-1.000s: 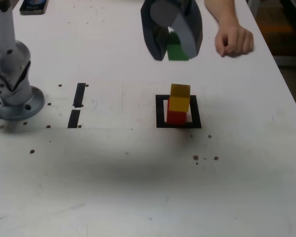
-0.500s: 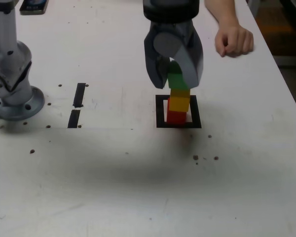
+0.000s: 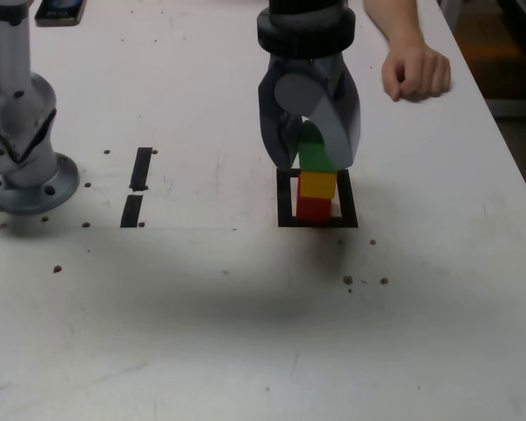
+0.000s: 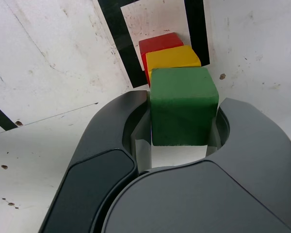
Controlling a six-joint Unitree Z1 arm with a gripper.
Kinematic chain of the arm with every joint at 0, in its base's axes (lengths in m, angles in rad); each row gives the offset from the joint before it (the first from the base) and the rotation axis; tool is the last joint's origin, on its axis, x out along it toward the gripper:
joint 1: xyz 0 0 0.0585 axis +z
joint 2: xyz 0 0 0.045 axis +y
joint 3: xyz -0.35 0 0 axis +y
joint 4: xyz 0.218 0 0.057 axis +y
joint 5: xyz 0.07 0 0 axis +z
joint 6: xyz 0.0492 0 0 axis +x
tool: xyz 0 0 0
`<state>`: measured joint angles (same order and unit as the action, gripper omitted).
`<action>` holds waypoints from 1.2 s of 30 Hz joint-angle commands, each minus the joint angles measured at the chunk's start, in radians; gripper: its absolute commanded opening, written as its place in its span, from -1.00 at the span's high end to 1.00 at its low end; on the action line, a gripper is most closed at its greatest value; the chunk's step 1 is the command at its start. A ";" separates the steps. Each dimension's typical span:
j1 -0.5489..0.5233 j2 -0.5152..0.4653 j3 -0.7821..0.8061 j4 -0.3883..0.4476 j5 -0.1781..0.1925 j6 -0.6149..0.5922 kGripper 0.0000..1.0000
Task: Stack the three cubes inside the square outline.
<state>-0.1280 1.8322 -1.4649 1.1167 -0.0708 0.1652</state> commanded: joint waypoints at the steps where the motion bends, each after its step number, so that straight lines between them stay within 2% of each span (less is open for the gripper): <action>1: 0.001 0.004 0.003 -0.001 -0.002 -0.001 0.09; 3: 0.001 0.005 0.003 -0.001 -0.002 -0.001 0.02; 9: 0.001 0.005 0.002 -0.001 -0.004 -0.001 -0.52; 13: 0.001 0.005 0.001 0.001 -0.003 0.000 -0.71; 16: 0.001 0.001 -0.004 0.007 0.004 0.000 -0.77; 19: 0.001 -0.014 -0.021 0.033 0.033 -0.007 -0.80; 25: 0.006 -0.090 -0.069 0.169 0.150 -0.064 -0.82; 28: 0.025 -0.129 -0.061 0.225 0.185 -0.089 -0.82; 31: 0.055 -0.155 -0.030 0.250 0.192 -0.101 -0.83; 36: 0.091 -0.159 0.025 0.249 0.180 -0.102 -0.83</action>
<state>-0.0419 1.6759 -1.4475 1.3678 0.1111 0.0634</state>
